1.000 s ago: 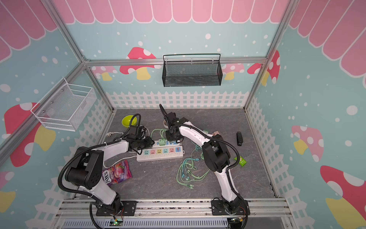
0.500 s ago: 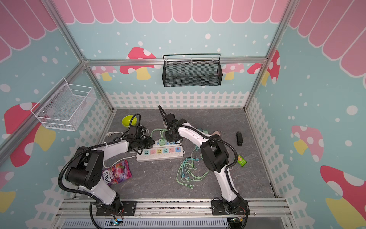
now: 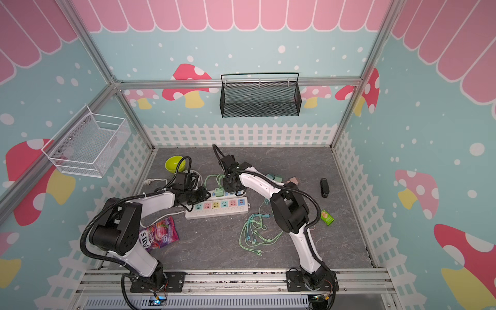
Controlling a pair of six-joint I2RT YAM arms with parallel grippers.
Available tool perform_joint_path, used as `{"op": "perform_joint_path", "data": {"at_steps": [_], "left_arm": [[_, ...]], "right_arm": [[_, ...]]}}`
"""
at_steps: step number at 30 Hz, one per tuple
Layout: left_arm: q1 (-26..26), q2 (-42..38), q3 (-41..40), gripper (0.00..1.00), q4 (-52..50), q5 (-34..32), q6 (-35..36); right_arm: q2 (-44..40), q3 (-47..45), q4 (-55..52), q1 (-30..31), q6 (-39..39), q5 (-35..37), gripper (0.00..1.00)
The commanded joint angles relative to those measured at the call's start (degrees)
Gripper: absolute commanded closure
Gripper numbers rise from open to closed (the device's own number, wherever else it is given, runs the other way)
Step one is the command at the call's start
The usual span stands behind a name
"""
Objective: Insert plugs into power strip
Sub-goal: Insert the plug into the socket.
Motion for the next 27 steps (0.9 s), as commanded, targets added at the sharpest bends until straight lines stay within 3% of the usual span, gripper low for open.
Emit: {"op": "perform_joint_path", "data": {"at_steps": [1, 27], "left_arm": [[0.3, 1.4, -0.7, 0.7, 1.0, 1.2, 0.0], [0.7, 0.9, -0.6, 0.71, 2.2, 3.5, 0.0]], "right_arm": [[3.9, -0.6, -1.6, 1.0, 1.4, 2.0, 1.0], [13.7, 7.0, -11.1, 2.7, 2.1, 7.3, 1.0]]}}
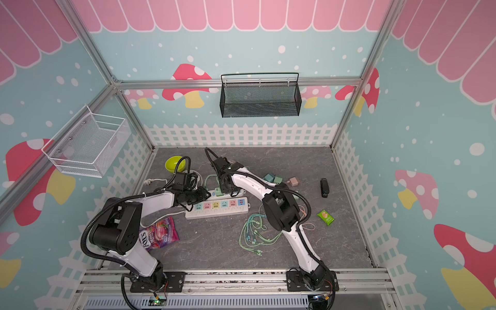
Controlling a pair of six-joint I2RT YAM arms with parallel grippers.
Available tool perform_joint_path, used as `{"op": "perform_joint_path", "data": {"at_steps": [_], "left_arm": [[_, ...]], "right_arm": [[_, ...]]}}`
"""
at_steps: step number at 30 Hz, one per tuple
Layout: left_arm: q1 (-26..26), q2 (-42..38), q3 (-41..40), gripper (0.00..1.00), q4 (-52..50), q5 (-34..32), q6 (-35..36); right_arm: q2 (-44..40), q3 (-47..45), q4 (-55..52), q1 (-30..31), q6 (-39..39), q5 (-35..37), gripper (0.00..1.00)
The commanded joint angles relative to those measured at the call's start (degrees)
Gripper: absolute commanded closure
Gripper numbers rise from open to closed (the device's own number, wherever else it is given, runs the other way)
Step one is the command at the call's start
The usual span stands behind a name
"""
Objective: Insert plugs into power strip
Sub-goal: Insert the plug into the socket.
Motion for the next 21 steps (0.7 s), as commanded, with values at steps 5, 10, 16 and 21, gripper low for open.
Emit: {"op": "perform_joint_path", "data": {"at_steps": [5, 10, 16, 21], "left_arm": [[0.4, -0.2, -0.7, 0.71, 1.2, 1.9, 0.0], [1.0, -1.3, -1.2, 0.71, 0.9, 2.1, 0.0], [1.2, -2.2, -1.4, 0.71, 0.9, 2.4, -0.2], [1.3, -2.1, -1.0, 0.71, 0.8, 2.7, -0.4]], "right_arm": [[6.9, -2.4, -4.2, 0.2, 0.5, -1.7, 1.0], [4.8, -1.9, -3.7, 0.2, -0.3, -3.2, 1.0], [0.9, -0.3, -3.7, 0.2, -1.7, -5.3, 0.89], [-2.1, -0.1, -3.9, 0.2, -2.2, -5.1, 0.82]]}}
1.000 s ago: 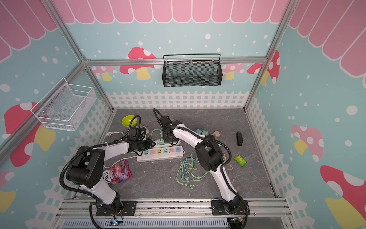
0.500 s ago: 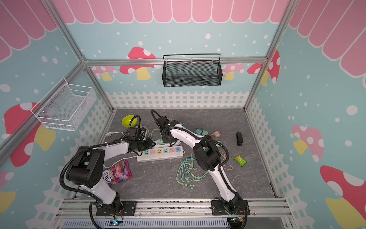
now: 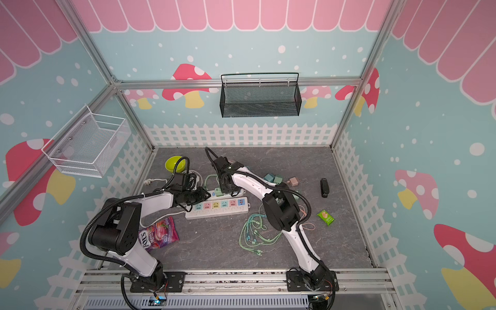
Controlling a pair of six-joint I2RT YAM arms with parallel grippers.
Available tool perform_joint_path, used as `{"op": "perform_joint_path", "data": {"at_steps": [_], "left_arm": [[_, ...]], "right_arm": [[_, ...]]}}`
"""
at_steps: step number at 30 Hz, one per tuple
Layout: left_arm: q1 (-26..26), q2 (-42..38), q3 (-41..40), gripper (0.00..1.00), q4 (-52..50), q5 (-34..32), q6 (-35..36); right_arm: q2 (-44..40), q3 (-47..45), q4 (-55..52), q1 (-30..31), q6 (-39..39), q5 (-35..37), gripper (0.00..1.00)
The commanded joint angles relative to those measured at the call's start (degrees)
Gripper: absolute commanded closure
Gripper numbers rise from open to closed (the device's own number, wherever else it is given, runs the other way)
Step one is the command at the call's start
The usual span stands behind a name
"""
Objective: Insert plugs into power strip
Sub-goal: Insert the plug into the socket.
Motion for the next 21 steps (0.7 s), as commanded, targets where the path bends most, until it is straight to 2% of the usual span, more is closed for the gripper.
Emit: {"op": "perform_joint_path", "data": {"at_steps": [1, 13, 21], "left_arm": [[0.5, -1.5, -0.1, 0.71, 0.5, 1.1, -0.4], [0.5, -1.7, 0.2, 0.71, 0.4, 1.5, -0.5], [0.5, -1.9, 0.4, 0.71, 0.2, 1.6, -0.6]], "right_arm": [[-2.1, -0.3, -3.4, 0.4, -0.8, -3.7, 0.8], [-4.6, -0.5, -3.3, 0.4, -1.6, -4.8, 0.57], [-6.2, -2.3, -3.2, 0.4, -1.9, -5.7, 0.53]]}}
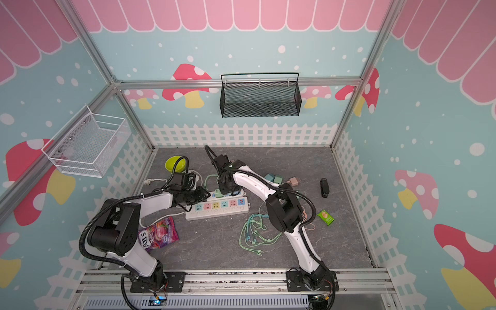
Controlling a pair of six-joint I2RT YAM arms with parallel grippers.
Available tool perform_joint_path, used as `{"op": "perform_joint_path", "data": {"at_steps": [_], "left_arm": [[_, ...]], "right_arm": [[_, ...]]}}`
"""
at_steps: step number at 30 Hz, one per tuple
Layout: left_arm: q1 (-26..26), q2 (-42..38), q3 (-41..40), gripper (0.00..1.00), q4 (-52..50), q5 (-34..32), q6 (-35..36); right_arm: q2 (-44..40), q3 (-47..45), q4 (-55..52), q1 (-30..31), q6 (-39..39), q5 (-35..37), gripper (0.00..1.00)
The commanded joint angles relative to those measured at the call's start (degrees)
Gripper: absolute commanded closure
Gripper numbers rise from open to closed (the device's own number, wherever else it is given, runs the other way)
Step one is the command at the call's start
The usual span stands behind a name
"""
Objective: Insert plugs into power strip
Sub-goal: Insert the plug into the socket.
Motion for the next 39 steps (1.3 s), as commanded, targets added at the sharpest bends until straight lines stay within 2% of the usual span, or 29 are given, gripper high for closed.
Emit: {"op": "perform_joint_path", "data": {"at_steps": [1, 16, 25, 30, 36, 39], "left_arm": [[0.3, -1.6, 0.4, 0.71, 0.1, 1.0, -0.4], [0.5, -3.0, 1.7, 0.7, -1.9, 0.7, -0.1], [0.6, -4.2, 1.4, 0.7, -2.6, 0.5, 0.0], [0.7, -5.1, 1.6, 0.7, -3.4, 0.3, 0.2], [0.9, -6.3, 1.6, 0.7, -4.2, 0.1, 0.2], [0.9, -7.3, 1.5, 0.7, -4.7, -0.1, 0.2]], "right_arm": [[-3.8, -2.3, -1.1, 0.3, -0.2, -1.2, 0.53], [-9.4, -11.7, 4.4, 0.3, -3.5, -10.3, 0.48], [-8.0, -10.9, 4.6, 0.3, -6.2, -14.7, 0.49], [-9.2, -12.8, 4.7, 0.0, -10.9, -19.7, 0.49], [-11.3, -13.6, 4.8, 0.0, -18.7, -28.0, 0.56], [-14.1, -13.8, 5.4, 0.0, -22.0, -29.8, 0.59]]}}
